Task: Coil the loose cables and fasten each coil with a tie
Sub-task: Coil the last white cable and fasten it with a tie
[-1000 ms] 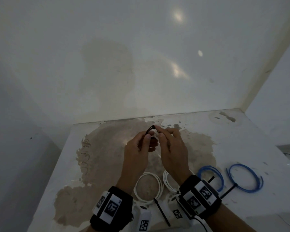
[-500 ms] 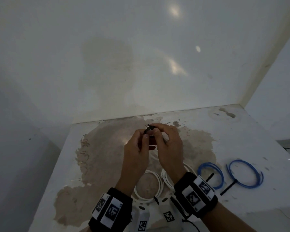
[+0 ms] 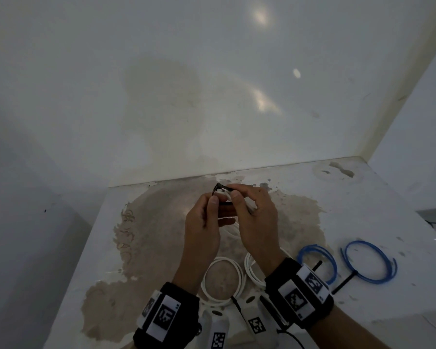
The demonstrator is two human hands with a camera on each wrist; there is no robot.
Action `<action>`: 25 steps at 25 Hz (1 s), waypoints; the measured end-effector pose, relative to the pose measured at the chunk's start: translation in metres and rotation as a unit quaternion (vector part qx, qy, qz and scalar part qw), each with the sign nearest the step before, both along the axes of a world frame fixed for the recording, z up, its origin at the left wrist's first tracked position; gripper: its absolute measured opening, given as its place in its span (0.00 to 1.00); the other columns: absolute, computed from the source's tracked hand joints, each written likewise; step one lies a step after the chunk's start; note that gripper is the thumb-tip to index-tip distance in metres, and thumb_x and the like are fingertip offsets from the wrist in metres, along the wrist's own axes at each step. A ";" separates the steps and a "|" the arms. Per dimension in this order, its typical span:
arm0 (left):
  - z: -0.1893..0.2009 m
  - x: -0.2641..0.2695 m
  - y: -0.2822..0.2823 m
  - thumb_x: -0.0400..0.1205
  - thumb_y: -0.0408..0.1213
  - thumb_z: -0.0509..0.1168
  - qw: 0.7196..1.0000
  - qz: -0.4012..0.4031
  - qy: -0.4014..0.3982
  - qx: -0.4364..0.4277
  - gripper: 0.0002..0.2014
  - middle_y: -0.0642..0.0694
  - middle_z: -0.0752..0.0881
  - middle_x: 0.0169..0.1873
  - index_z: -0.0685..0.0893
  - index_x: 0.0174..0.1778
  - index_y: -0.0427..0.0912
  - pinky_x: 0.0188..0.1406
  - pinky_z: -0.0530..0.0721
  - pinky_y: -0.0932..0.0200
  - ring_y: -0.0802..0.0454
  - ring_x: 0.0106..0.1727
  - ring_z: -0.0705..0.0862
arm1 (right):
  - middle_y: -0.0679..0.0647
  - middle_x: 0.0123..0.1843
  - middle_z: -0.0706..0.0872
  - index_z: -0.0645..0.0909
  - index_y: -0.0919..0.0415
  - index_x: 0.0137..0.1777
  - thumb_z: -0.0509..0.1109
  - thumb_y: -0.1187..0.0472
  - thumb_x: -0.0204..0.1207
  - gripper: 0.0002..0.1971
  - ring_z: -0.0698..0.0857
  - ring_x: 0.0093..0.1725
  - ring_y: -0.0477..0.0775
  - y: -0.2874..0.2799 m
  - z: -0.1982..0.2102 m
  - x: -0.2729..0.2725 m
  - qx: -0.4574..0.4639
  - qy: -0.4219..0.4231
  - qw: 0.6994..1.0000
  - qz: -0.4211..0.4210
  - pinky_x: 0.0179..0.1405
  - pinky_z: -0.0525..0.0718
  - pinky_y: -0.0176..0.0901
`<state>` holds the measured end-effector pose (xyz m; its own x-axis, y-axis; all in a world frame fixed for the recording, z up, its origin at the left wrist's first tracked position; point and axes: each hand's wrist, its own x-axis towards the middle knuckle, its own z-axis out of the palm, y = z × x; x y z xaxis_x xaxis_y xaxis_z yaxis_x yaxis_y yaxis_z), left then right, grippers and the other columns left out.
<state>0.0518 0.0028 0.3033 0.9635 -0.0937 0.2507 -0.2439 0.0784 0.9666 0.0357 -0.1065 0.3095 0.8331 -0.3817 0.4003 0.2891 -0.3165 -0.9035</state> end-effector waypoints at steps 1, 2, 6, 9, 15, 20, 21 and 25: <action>0.001 0.000 0.000 0.90 0.35 0.52 1.000 0.001 -0.002 0.002 0.14 0.39 0.90 0.45 0.83 0.54 0.34 0.45 0.91 0.48 0.44 0.46 0.92 | 0.53 0.55 0.85 0.84 0.42 0.54 0.68 0.61 0.83 0.10 0.81 0.53 0.31 0.000 0.001 0.000 -0.001 -0.001 1.000 0.003 0.52 0.75 0.18; 0.001 0.000 0.001 0.90 0.35 0.52 1.000 0.000 -0.004 0.004 0.14 0.39 0.91 0.45 0.83 0.54 0.34 0.45 0.91 0.48 0.44 0.46 0.92 | 0.53 0.55 0.85 0.84 0.43 0.54 0.68 0.61 0.83 0.10 0.81 0.53 0.30 0.000 0.001 0.000 -0.001 -0.003 1.000 0.006 0.51 0.75 0.18; 0.002 -0.001 0.003 0.90 0.36 0.53 1.000 -0.008 -0.008 0.027 0.14 0.41 0.91 0.44 0.83 0.55 0.34 0.45 0.91 0.50 0.46 0.46 0.92 | 0.53 0.54 0.85 0.83 0.42 0.54 0.68 0.62 0.83 0.11 0.81 0.53 0.30 0.001 0.001 -0.001 -0.005 -0.009 1.000 0.011 0.52 0.74 0.18; 0.005 0.000 0.009 0.90 0.37 0.54 0.992 -0.031 -0.034 0.120 0.14 0.46 0.91 0.44 0.84 0.57 0.37 0.42 0.90 0.57 0.53 0.45 0.91 | 0.52 0.55 0.85 0.83 0.41 0.55 0.68 0.61 0.84 0.11 0.81 0.53 0.31 -0.001 -0.002 -0.002 0.007 -0.006 1.000 0.017 0.53 0.75 0.20; 0.017 0.000 0.012 0.91 0.43 0.47 0.975 -0.053 -0.051 0.211 0.17 0.47 0.87 0.39 0.82 0.57 0.43 0.34 0.89 0.57 0.53 0.39 0.88 | 0.53 0.55 0.86 0.85 0.48 0.57 0.67 0.62 0.84 0.09 0.81 0.55 0.35 0.000 -0.008 -0.005 0.017 0.003 0.999 0.031 0.53 0.76 0.21; 0.021 0.000 0.012 0.91 0.45 0.45 0.965 -0.033 -0.061 0.255 0.19 0.49 0.85 0.34 0.81 0.50 0.50 0.33 0.88 0.46 0.53 0.34 0.86 | 0.50 0.54 0.86 0.83 0.44 0.56 0.67 0.62 0.84 0.11 0.83 0.56 0.43 0.001 -0.010 -0.005 0.026 -0.003 0.999 0.043 0.54 0.79 0.26; 0.023 0.001 0.013 0.91 0.44 0.45 0.961 -0.029 -0.066 0.267 0.18 0.52 0.85 0.33 0.81 0.49 0.52 0.34 0.88 0.46 0.55 0.34 0.86 | 0.52 0.55 0.86 0.84 0.46 0.57 0.67 0.62 0.84 0.10 0.84 0.56 0.44 0.001 -0.011 -0.005 0.030 -0.004 0.999 0.045 0.53 0.79 0.25; 0.028 0.003 0.018 0.90 0.44 0.47 0.956 -0.028 -0.084 0.281 0.18 0.58 0.85 0.36 0.84 0.50 0.50 0.34 0.88 0.51 0.58 0.35 0.88 | 0.54 0.56 0.88 0.86 0.53 0.57 0.66 0.61 0.85 0.08 0.86 0.57 0.50 0.005 -0.016 -0.005 0.073 0.004 0.995 0.061 0.49 0.83 0.28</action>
